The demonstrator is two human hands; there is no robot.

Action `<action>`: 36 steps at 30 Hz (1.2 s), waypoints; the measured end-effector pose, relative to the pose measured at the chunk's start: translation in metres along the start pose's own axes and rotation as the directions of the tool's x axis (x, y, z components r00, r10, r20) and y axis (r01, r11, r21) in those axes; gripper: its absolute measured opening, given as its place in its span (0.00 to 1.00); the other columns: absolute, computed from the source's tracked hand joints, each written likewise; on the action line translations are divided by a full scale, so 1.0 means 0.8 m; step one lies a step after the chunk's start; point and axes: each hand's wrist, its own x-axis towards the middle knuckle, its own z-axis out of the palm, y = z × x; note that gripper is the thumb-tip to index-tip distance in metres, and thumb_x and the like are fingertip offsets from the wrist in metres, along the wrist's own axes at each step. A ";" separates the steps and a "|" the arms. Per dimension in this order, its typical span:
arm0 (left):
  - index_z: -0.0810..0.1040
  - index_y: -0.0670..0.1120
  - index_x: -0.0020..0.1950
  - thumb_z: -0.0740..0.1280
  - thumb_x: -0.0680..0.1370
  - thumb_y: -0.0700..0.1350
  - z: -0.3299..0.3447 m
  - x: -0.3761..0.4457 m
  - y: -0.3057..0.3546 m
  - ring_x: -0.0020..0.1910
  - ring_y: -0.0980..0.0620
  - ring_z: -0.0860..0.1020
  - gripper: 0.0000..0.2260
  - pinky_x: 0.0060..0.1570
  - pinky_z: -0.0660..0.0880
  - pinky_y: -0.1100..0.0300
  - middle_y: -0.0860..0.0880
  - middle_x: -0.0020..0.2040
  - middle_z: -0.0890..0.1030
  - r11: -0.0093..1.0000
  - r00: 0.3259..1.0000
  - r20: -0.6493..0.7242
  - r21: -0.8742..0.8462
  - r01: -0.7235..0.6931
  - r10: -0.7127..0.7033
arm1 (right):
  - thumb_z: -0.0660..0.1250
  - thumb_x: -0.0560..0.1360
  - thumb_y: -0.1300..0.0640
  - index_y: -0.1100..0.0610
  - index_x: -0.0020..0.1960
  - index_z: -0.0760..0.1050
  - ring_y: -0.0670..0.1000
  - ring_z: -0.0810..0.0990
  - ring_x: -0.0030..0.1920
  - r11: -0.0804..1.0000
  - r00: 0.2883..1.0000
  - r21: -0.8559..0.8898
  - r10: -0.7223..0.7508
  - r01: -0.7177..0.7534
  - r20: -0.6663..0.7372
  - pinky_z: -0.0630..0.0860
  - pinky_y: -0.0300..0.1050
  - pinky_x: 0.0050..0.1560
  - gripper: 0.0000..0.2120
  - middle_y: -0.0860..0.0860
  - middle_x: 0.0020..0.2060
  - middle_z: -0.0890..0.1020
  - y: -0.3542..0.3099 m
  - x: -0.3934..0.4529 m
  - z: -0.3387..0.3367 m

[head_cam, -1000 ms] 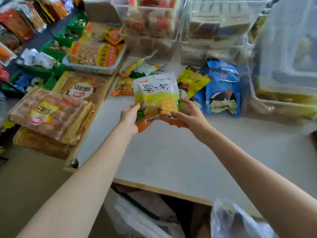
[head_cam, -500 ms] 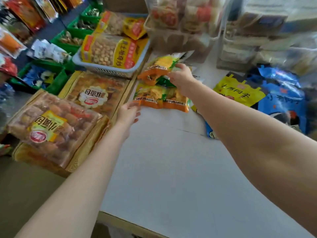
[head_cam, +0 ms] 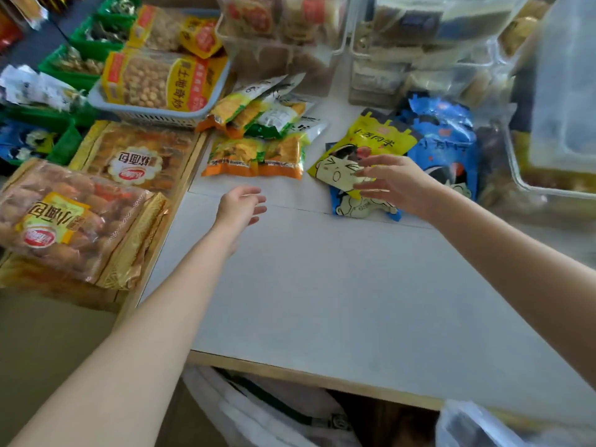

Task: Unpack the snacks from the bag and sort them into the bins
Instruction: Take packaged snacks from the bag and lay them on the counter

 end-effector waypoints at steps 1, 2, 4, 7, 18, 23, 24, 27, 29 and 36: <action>0.74 0.47 0.56 0.57 0.79 0.37 0.013 -0.016 0.003 0.50 0.51 0.80 0.11 0.48 0.75 0.62 0.48 0.53 0.80 1.000 0.999 0.029 0.027 -0.015 0.015 | 0.62 0.78 0.66 0.61 0.56 0.74 0.52 0.81 0.43 1.000 1.000 -0.018 0.002 -0.002 0.006 0.80 0.43 0.46 0.08 0.56 0.50 0.79 0.006 -0.023 -0.019; 0.74 0.47 0.56 0.56 0.79 0.37 0.026 -0.033 0.007 0.49 0.52 0.80 0.10 0.46 0.75 0.62 0.48 0.53 0.80 0.998 0.998 0.058 0.051 -0.033 0.030 | 0.62 0.78 0.66 0.59 0.52 0.75 0.51 0.82 0.41 0.999 1.000 -0.034 -0.002 0.002 0.011 0.80 0.41 0.44 0.06 0.56 0.48 0.80 0.012 -0.045 -0.038; 0.74 0.47 0.54 0.56 0.78 0.37 0.052 -0.074 0.013 0.47 0.53 0.80 0.10 0.44 0.74 0.63 0.48 0.53 0.80 0.994 0.991 0.113 0.074 -0.076 0.067 | 0.61 0.78 0.66 0.58 0.49 0.75 0.50 0.82 0.39 0.997 1.000 -0.068 -0.028 0.029 0.011 0.80 0.39 0.42 0.06 0.55 0.45 0.81 0.023 -0.095 -0.071; 0.74 0.46 0.54 0.55 0.78 0.36 0.093 -0.159 0.012 0.43 0.56 0.79 0.11 0.44 0.73 0.63 0.49 0.50 0.80 0.974 0.961 0.225 0.117 -0.192 0.162 | 0.61 0.77 0.66 0.58 0.49 0.75 0.51 0.82 0.39 0.989 0.997 -0.124 -0.077 0.080 0.026 0.80 0.40 0.43 0.06 0.55 0.43 0.82 0.043 -0.178 -0.116; 0.70 0.53 0.69 0.53 0.80 0.55 0.191 -0.503 -0.154 0.70 0.61 0.63 0.20 0.70 0.49 0.58 0.55 0.66 0.74 0.144 0.464 0.858 0.442 -0.885 0.220 | 0.63 0.76 0.67 0.56 0.57 0.77 0.51 0.82 0.48 0.651 0.906 -0.669 -0.066 0.357 0.419 0.75 0.41 0.53 0.12 0.52 0.50 0.83 0.260 -0.513 -0.227; 0.83 0.52 0.49 0.52 0.81 0.56 0.192 -0.523 -0.178 0.63 0.62 0.72 0.21 0.70 0.32 0.51 0.55 0.52 0.83 0.137 0.497 0.867 0.497 -0.857 -0.035 | 0.63 0.74 0.66 0.59 0.66 0.72 0.59 0.74 0.63 0.295 0.965 -0.926 -0.182 0.237 0.189 0.69 0.49 0.63 0.20 0.58 0.67 0.71 0.331 -0.505 -0.287; 0.84 0.52 0.42 0.53 0.81 0.58 0.186 -0.525 -0.181 0.58 0.62 0.75 0.22 0.69 0.31 0.51 0.54 0.46 0.84 0.130 0.503 0.863 0.505 -0.853 -0.047 | 0.64 0.73 0.66 0.62 0.63 0.74 0.62 0.75 0.61 0.318 0.961 -0.932 -0.261 0.175 0.091 0.71 0.52 0.61 0.18 0.62 0.64 0.73 0.331 -0.499 -0.297; 0.83 0.51 0.38 0.56 0.79 0.59 0.166 -0.527 -0.199 0.46 0.62 0.78 0.21 0.72 0.34 0.47 0.54 0.38 0.83 -0.025 0.501 0.861 0.501 -0.865 -0.091 | 0.67 0.74 0.62 0.64 0.56 0.78 0.61 0.79 0.52 0.307 0.915 -0.910 -0.375 0.277 0.151 0.75 0.53 0.52 0.12 0.61 0.52 0.80 0.327 -0.504 -0.278; 0.82 0.50 0.39 0.60 0.78 0.59 0.156 -0.532 -0.208 0.42 0.62 0.77 0.18 0.73 0.38 0.45 0.55 0.39 0.83 -0.049 0.508 0.854 0.506 -0.861 -0.117 | 0.68 0.75 0.57 0.61 0.53 0.79 0.58 0.81 0.49 0.341 0.886 -0.842 -0.359 0.417 0.294 0.76 0.51 0.49 0.10 0.56 0.48 0.83 0.338 -0.523 -0.233; 0.82 0.54 0.48 0.65 0.75 0.60 0.139 -0.533 -0.220 0.33 0.68 0.69 0.13 0.73 0.42 0.49 0.62 0.33 0.74 0.082 0.572 0.814 0.580 -0.810 -0.105 | 0.65 0.75 0.55 0.61 0.53 0.77 0.58 0.80 0.48 0.384 0.963 -0.894 0.043 0.230 0.266 0.78 0.53 0.47 0.10 0.56 0.47 0.81 0.383 -0.518 -0.122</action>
